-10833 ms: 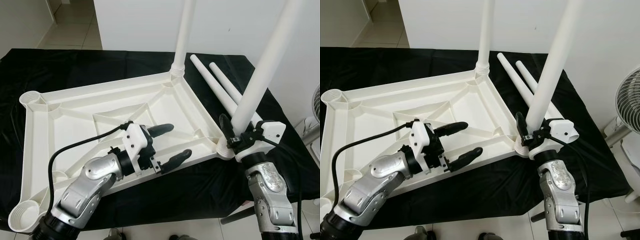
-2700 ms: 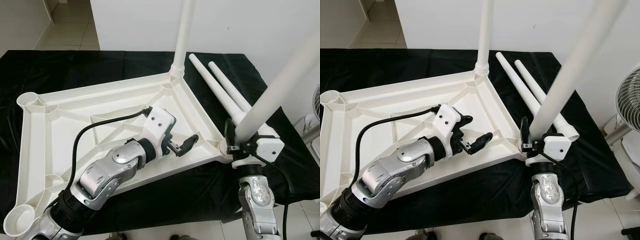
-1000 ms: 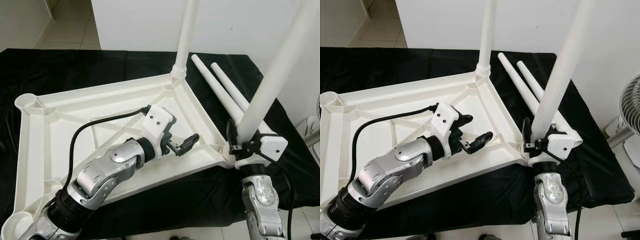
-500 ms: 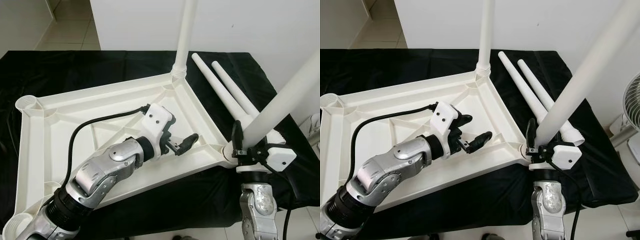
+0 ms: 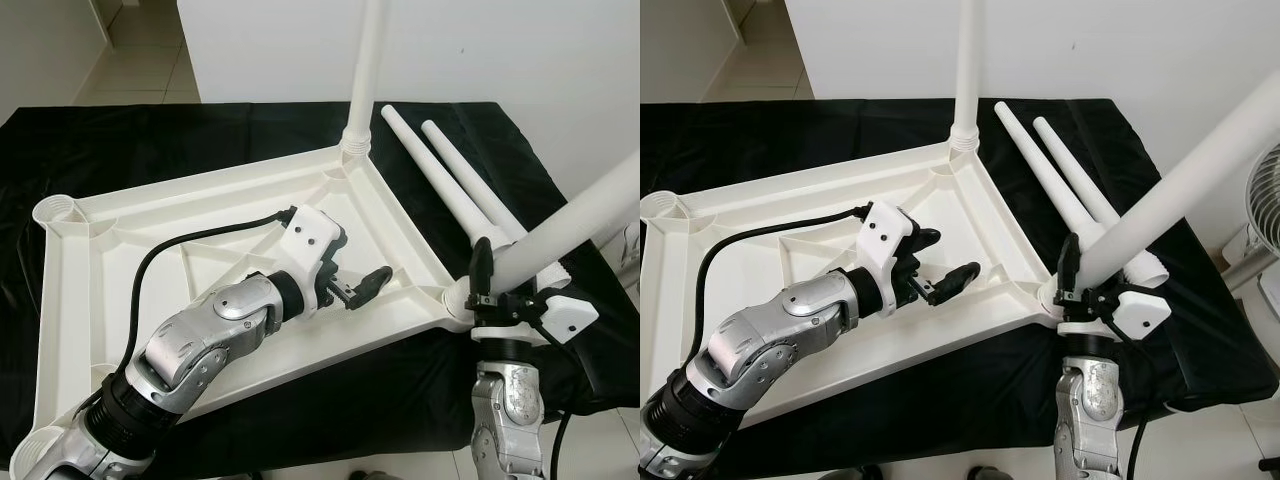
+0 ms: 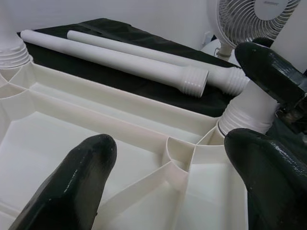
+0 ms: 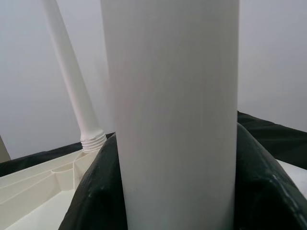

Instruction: Building children table

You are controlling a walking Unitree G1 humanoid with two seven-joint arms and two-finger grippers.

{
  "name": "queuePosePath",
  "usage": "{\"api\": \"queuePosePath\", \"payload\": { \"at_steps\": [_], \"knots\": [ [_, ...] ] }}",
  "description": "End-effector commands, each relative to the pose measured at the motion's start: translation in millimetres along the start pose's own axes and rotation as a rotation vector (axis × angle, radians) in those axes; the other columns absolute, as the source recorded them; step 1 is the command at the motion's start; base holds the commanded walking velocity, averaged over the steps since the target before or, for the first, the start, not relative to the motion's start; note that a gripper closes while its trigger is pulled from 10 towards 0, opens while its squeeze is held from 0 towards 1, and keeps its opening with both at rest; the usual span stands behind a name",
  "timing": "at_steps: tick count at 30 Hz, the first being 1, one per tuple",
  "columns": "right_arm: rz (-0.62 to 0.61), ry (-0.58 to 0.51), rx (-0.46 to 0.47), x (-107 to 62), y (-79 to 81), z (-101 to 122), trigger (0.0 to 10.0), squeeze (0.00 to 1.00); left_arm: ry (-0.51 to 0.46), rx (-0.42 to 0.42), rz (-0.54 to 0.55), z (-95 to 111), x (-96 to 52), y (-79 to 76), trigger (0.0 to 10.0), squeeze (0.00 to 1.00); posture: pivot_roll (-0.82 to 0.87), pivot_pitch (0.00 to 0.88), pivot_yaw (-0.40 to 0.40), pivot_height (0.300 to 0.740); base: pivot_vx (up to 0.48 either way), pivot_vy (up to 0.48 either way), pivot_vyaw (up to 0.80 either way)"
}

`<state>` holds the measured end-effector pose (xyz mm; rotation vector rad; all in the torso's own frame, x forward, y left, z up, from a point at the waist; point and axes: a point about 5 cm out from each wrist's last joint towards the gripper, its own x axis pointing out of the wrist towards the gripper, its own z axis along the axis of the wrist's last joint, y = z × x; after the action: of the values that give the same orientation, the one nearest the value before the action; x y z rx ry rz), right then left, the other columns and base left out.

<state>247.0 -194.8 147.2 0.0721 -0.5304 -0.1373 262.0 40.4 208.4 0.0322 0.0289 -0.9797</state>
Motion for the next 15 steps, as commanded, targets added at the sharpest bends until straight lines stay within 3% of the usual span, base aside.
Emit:
{"api": "queuePosePath", "payload": {
  "at_steps": [1, 15],
  "knots": [
    [-0.033, 0.291, -0.032, -33.4, -10.3, -44.6, 10.0, 0.0, -0.002, 0.015, -0.213, 4.2, -2.4, -12.0, 10.0, 0.0, 0.02, 0.173, 0.073, 0.74, 0.0, 0.0, 0.0],
    [0.136, 0.37, -0.195, -24.0, -6.6, -48.7, 10.0, 0.0, -0.011, 0.016, -0.204, 4.9, 0.0, -12.5, 10.0, 0.0, 0.0, 0.16, 0.041, 0.74, 0.0, 0.0, 0.0]
  ]
}}
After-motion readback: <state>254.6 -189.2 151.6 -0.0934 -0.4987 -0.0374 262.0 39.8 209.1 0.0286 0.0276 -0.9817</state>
